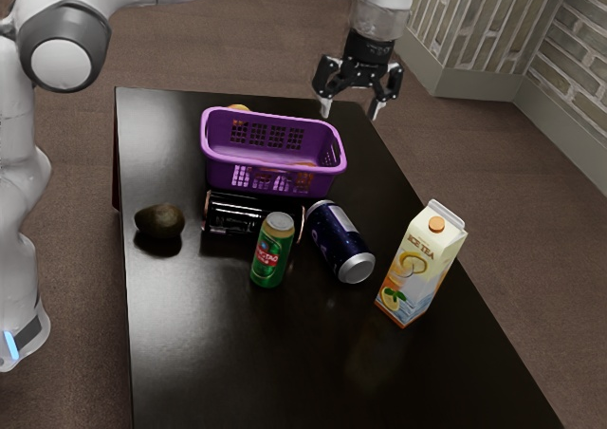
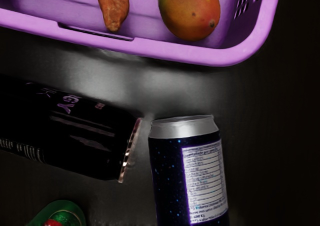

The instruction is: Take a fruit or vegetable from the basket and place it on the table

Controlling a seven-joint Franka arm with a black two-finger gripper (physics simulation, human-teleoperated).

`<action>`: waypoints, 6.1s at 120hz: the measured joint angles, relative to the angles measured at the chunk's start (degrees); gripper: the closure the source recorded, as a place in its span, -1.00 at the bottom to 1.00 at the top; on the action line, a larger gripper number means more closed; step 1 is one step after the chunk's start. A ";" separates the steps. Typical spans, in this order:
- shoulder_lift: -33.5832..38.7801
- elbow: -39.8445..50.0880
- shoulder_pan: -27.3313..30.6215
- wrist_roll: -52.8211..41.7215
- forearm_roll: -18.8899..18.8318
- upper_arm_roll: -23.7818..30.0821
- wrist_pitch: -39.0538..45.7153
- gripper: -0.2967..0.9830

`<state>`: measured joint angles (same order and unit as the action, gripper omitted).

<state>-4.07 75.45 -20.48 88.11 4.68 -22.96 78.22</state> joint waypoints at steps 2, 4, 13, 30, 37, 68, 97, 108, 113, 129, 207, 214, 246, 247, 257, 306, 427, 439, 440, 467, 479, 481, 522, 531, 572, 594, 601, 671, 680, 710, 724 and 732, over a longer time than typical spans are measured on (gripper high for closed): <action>-0.55 -0.01 -0.17 1.32 0.10 0.00 0.58 -0.54; -1.25 -0.01 -0.39 2.60 0.16 0.00 1.21 -0.54; -2.53 -0.12 -2.27 7.91 0.39 -0.01 3.59 -0.54; -1.35 -1.74 -2.87 16.28 1.07 0.18 6.10 -0.54; -0.94 -1.83 -1.28 19.16 2.66 2.32 6.66 -0.54; 0.38 -1.80 29.05 29.01 2.42 35.66 6.40 -0.54; 21.99 26.85 22.40 35.29 2.17 27.12 8.69 -0.54; 27.59 34.03 21.48 37.03 2.18 24.62 10.87 -0.54; 28.16 35.14 22.69 37.58 2.20 24.23 11.63 -0.54; 27.24 35.90 29.11 38.36 2.76 23.92 13.37 -0.54; 11.70 35.14 44.52 13.05 8.52 20.33 19.53 -0.54; 10.83 35.14 44.30 7.94 8.40 20.38 20.09 -0.54; 2.74 30.27 44.91 -11.45 8.20 21.28 25.29 -0.54; 2.62 30.18 44.97 -11.94 8.20 21.36 25.41 -0.54; 2.51 30.05 45.92 -16.41 8.20 22.61 26.67 -0.54; 4.63 39.15 45.95 -30.85 8.70 26.57 35.83 -0.54; 8.18 46.48 47.48 -25.91 19.36 26.08 39.40 -0.54; 8.09 46.48 47.74 -25.21 19.54 26.04 39.42 -0.54; 8.08 46.48 47.75 -25.16 19.55 26.03 39.42 -0.54; 6.49 46.22 48.11 -24.03 19.66 25.77 39.54 -0.54; 5.62 45.91 48.14 -23.66 19.71 25.82 39.61 -0.54; 5.47 45.87 48.14 -23.60 19.72 25.83 39.62 -0.54; 3.33 45.68 48.07 -22.77 20.47 25.77 39.82 -0.54; 3.00 45.42 48.30 -22.66 20.48 25.74 39.84 -0.54; -1.03 41.88 48.91 -22.26 20.54 25.97 40.00 -0.56; -1.57 41.68 48.16 -22.20 20.78 26.22 40.68 -0.81; -1.37 41.70 48.01 -22.21 20.75 26.27 40.79 -0.70; 0.86 42.43 47.53 -21.99 20.25 26.26 40.69 -0.06; 0.68 42.50 47.51 -21.98 20.38 26.27 40.68 -0.03; -0.24 42.44 47.27 -22.06 20.61 26.30 40.64 -0.04; -0.32 42.42 47.26 -22.14 20.70 26.31 40.61 -0.08; -0.16 42.42 47.26 -22.17 20.62 26.31 40.60 -0.04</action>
<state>-4.23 117.87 26.78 65.94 25.30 3.36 118.83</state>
